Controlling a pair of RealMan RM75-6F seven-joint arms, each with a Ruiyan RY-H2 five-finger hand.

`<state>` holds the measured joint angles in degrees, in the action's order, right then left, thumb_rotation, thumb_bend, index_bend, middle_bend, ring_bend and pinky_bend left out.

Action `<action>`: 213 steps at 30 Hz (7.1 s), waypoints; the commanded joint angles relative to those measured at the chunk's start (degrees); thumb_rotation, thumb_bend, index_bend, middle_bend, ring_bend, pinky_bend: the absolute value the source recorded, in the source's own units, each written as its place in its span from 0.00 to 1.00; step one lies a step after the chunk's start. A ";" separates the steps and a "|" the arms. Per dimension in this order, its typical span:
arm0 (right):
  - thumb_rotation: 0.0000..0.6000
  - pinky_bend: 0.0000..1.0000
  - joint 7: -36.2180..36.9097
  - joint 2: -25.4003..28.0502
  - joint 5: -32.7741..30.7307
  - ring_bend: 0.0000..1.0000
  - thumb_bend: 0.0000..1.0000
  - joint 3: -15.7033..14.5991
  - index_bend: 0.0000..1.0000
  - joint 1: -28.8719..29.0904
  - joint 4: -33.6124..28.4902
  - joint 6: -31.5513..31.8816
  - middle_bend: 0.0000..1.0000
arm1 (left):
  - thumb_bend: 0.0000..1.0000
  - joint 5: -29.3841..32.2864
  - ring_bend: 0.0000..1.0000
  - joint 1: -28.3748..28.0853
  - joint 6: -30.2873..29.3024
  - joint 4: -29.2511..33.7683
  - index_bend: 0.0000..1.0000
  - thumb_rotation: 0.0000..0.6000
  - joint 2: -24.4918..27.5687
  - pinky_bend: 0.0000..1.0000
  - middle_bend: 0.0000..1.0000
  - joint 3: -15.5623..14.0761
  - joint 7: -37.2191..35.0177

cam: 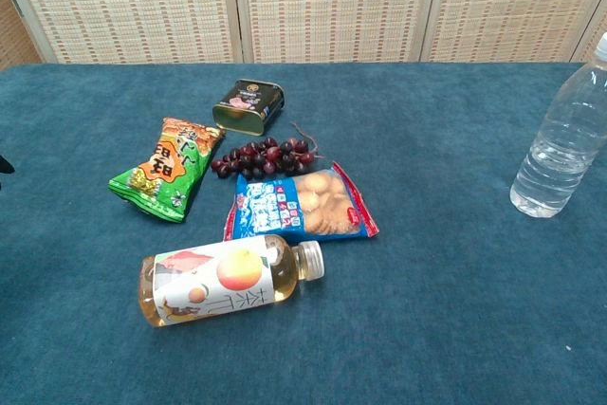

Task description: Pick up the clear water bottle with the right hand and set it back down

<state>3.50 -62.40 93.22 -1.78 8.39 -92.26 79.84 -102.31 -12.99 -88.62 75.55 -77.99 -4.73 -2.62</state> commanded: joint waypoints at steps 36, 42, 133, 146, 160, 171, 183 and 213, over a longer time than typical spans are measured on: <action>1.00 0.03 21.65 -17.51 -13.43 0.00 0.11 10.96 0.00 2.23 13.80 -2.57 0.04 | 0.43 -0.30 0.29 -0.39 -0.17 -0.59 0.27 1.00 0.07 0.40 0.35 -0.12 -2.03; 1.00 0.03 32.57 -18.76 -12.75 0.00 0.11 11.01 0.00 4.99 18.05 -8.03 0.04 | 0.43 -0.55 0.29 -0.37 -0.35 -0.51 0.27 1.00 0.10 0.40 0.36 -0.22 -1.88; 1.00 0.58 31.02 -15.26 -4.22 0.52 0.38 6.13 0.70 14.74 23.23 -7.88 0.62 | 0.43 -0.38 0.29 -0.31 -0.20 -0.24 0.27 1.00 0.51 0.40 0.39 -0.39 -2.47; 1.00 0.58 15.11 -25.65 -6.64 0.52 0.38 10.43 0.70 12.88 32.36 3.94 0.62 | 0.43 -0.47 0.29 -0.41 0.17 -0.27 0.27 1.00 0.39 0.40 0.39 -0.48 -1.95; 1.00 0.58 66.54 -13.05 4.89 0.52 0.39 0.29 0.70 17.42 21.93 -2.59 0.62 | 0.43 -0.61 0.29 -0.32 -0.08 -0.42 0.27 1.00 0.43 0.40 0.39 -0.53 -2.01; 1.00 0.58 22.52 -25.39 -6.39 0.52 0.38 8.67 0.70 13.61 34.06 2.77 0.62 | 0.43 -0.60 0.29 -0.37 0.15 -0.26 0.27 1.00 0.45 0.40 0.39 -0.60 -1.95; 1.00 0.59 20.23 -30.62 -5.51 0.52 0.38 9.11 0.71 13.60 41.16 5.67 0.62 | 0.43 -0.67 0.29 -0.33 -0.12 -0.38 0.27 1.00 0.41 0.40 0.39 -0.53 -2.06; 1.00 0.60 23.43 -21.91 -2.33 0.53 0.38 7.83 0.71 13.95 23.04 5.06 0.63 | 0.43 -0.72 0.29 -0.35 -0.03 -0.54 0.27 1.00 0.23 0.40 0.39 -0.58 -1.79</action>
<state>25.10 -85.74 87.66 6.55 23.05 -62.57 80.54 -103.03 -13.33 -88.64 75.00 -77.76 -5.32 -4.41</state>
